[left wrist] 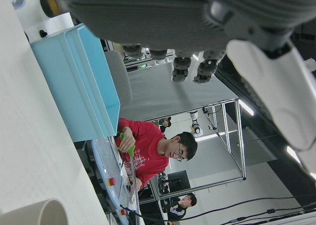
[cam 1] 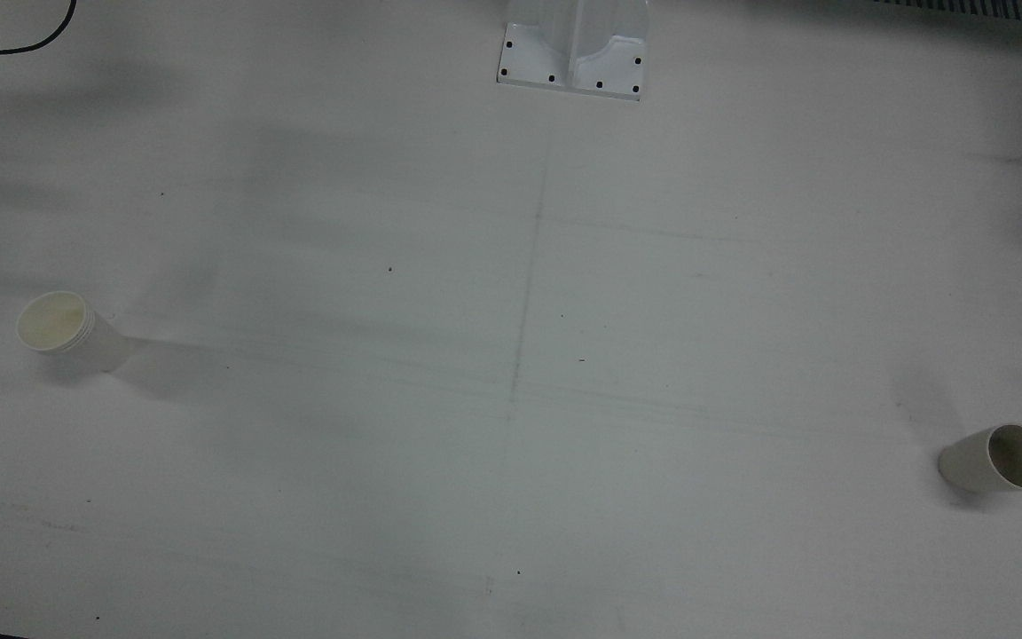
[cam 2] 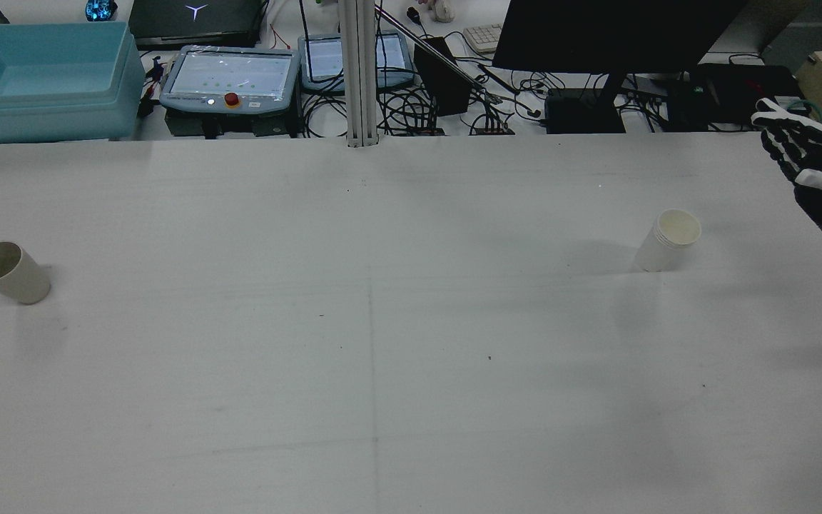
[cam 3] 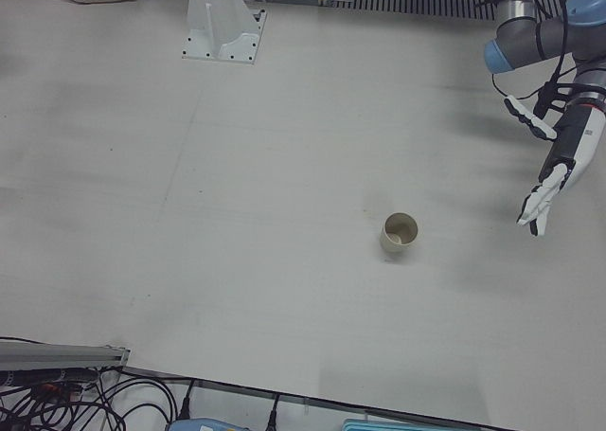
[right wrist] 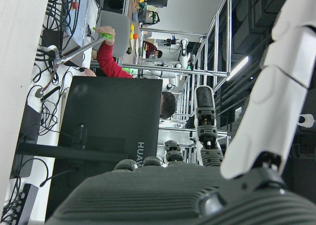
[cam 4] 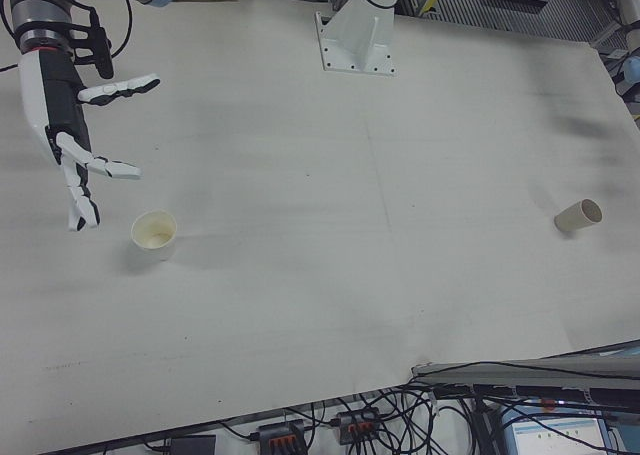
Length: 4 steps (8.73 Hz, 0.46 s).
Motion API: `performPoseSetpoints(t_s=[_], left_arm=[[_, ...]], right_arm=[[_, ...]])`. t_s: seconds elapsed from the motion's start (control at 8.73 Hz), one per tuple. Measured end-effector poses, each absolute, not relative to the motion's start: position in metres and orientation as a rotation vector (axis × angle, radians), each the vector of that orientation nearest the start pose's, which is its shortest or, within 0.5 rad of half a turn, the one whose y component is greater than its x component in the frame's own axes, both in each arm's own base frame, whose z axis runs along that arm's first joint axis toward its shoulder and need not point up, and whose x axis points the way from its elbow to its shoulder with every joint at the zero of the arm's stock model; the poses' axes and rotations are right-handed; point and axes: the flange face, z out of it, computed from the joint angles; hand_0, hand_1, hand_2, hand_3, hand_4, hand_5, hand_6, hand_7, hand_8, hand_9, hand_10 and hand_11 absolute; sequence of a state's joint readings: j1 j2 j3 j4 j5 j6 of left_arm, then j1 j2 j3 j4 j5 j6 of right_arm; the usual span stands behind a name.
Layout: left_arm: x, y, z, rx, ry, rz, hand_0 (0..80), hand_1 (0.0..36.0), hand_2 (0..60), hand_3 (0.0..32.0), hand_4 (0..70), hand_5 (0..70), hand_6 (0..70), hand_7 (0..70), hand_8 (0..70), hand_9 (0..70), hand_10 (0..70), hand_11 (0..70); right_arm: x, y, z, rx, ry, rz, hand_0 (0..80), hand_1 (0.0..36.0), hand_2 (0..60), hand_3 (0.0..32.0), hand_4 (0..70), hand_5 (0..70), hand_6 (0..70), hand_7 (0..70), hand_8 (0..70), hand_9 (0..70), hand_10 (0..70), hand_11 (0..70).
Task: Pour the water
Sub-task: 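Reach the left hand to the beige cup and close fingers around it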
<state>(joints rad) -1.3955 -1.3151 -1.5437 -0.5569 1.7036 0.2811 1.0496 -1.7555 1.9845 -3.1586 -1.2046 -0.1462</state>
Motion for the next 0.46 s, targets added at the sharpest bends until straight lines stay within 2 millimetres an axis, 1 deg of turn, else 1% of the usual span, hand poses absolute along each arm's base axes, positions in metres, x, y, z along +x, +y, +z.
performPoseSetpoints(t_s=[0.11,0.23,0.34,0.46], left_arm=[[-0.040,-0.402,0.776,0.024,2.234,-1.593,42.3,1.6,0.0,0.0,15.9,0.0,8.6,10.1,2.4,0.6,3.1,5.1],[-0.021,-0.402,0.799,0.049,2.246,-1.571,45.6,3.3,0.0,0.0,19.3,0.0,8.1,10.4,3.4,0.8,4.1,6.6],[0.005,-0.404,0.814,0.067,2.265,-1.559,45.6,3.4,0.0,0.0,18.8,0.0,8.0,10.2,2.9,0.8,4.6,7.4],[0.044,-0.416,0.823,0.059,2.272,-1.544,45.4,4.0,0.0,0.0,17.6,0.0,8.0,9.7,2.0,0.5,4.4,7.1]], right_arm=[[-0.061,-0.444,0.559,0.099,2.565,-2.053,51.5,17.0,8.5,0.0,14.1,24.0,6.7,12.3,0.3,1.0,0.0,0.0],[-0.063,-0.444,0.552,0.090,2.586,-2.044,51.5,17.0,9.0,0.0,16.4,24.5,7.4,12.9,0.4,1.1,0.0,0.0],[-0.065,-0.444,0.548,0.080,2.602,-2.039,51.8,17.2,9.2,0.0,17.5,24.6,7.7,13.0,0.5,1.2,0.0,0.0],[-0.067,-0.444,0.547,0.076,2.609,-2.041,51.5,16.9,8.9,0.0,17.0,24.5,7.4,12.5,0.4,1.1,0.0,0.0]])
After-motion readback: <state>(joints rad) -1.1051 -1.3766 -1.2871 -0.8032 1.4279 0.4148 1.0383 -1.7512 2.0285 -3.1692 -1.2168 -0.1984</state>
